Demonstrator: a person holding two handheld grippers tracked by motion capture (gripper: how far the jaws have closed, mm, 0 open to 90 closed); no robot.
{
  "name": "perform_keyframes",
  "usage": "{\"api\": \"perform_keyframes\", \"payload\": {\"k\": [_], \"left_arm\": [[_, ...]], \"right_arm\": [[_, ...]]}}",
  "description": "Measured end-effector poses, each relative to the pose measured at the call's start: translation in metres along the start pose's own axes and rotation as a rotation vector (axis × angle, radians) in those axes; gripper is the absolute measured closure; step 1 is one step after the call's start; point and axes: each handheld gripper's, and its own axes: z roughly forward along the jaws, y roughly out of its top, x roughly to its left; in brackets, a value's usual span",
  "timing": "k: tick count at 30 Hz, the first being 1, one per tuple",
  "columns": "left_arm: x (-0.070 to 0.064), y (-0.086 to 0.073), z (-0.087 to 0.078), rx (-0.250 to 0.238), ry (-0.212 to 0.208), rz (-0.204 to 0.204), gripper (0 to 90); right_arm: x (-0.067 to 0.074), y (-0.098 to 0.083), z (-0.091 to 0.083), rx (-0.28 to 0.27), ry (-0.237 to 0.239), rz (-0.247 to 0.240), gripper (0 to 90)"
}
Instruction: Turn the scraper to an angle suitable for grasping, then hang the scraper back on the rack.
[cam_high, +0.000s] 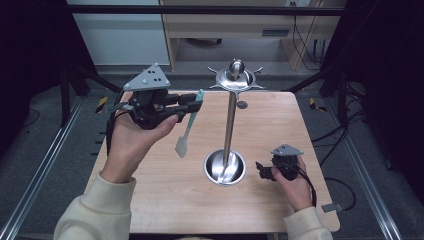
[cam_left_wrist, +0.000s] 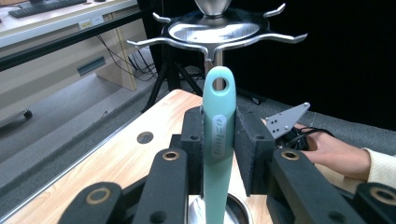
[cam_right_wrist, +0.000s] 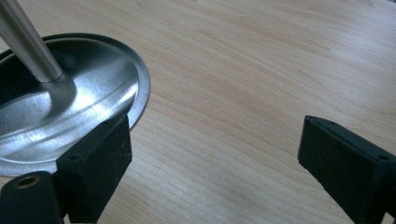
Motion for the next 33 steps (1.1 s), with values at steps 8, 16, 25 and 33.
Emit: {"api": "perform_keyframes", "payload": {"k": [8, 16, 25, 33], "left_arm": [[0.004, 0.000, 0.000, -0.002, 0.005, -0.012, 74.0], [0.007, 0.005, 0.001, -0.001, 0.009, -0.010, 74.1], [0.011, 0.006, 0.004, -0.016, 0.025, -0.018, 74.0], [0.015, 0.003, 0.009, -0.010, 0.030, -0.028, 74.0]], "right_arm": [[0.000, 0.000, 0.000, 0.001, 0.002, 0.001, 10.1], [0.000, 0.000, 0.000, -0.002, 0.000, -0.001, 10.1], [-0.001, 0.000, 0.000, -0.004, 0.002, -0.002, 10.1], [0.000, 0.000, 0.000, -0.001, 0.004, 0.003, 10.1]]}}
